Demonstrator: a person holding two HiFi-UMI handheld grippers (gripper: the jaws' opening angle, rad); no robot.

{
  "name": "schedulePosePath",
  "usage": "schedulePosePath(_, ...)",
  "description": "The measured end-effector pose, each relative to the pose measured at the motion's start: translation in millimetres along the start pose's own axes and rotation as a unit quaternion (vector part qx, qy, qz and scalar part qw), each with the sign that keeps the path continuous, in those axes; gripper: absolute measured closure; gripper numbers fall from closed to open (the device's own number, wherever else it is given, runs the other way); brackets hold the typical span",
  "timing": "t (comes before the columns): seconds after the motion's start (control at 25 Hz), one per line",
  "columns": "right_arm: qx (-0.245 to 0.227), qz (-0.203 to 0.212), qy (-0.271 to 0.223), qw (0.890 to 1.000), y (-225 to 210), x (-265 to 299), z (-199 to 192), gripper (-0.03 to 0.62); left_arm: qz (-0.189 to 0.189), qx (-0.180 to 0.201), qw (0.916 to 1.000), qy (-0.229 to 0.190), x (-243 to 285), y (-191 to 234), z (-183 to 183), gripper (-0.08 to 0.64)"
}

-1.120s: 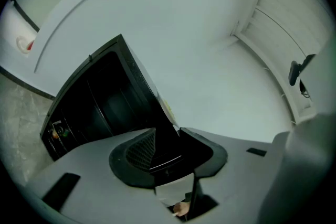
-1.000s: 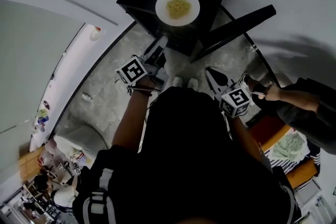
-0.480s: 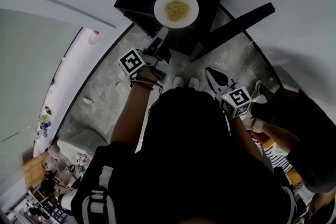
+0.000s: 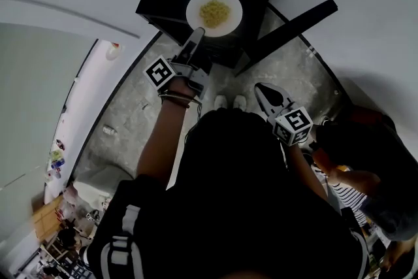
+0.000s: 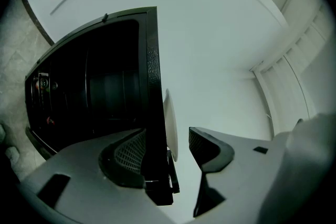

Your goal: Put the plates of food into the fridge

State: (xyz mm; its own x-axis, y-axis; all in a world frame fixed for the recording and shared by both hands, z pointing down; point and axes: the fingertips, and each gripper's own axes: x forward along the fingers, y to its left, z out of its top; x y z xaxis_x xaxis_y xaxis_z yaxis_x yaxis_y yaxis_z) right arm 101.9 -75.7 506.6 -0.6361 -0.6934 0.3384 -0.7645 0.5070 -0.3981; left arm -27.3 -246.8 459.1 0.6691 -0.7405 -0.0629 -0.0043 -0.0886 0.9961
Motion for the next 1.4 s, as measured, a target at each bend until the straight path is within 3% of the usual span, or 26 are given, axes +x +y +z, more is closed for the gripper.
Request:
schedulePosePath(0.24,0.003,-0.011,-0.001,1.0,0.1,-3.1,5.3,0.568,0.009,-0.015,0.9998,0.0,1.0,0.9,0.1,0.31)
schedulePosePath(0.72,0.005,-0.021,-0.002,1.0,-6.8,-5.9,3.2,0.568,0.003,-0.031,0.9995,0.002,2.5,-8.2,-1.1,0.506)
schedulePosePath(1.4,0.009,-0.024,0.004,1.0,-17.3,-2.6,-1.8,0.568,-0.001,-0.039,0.9992,-0.007,-4.2,-3.7,-1.0,0.512)
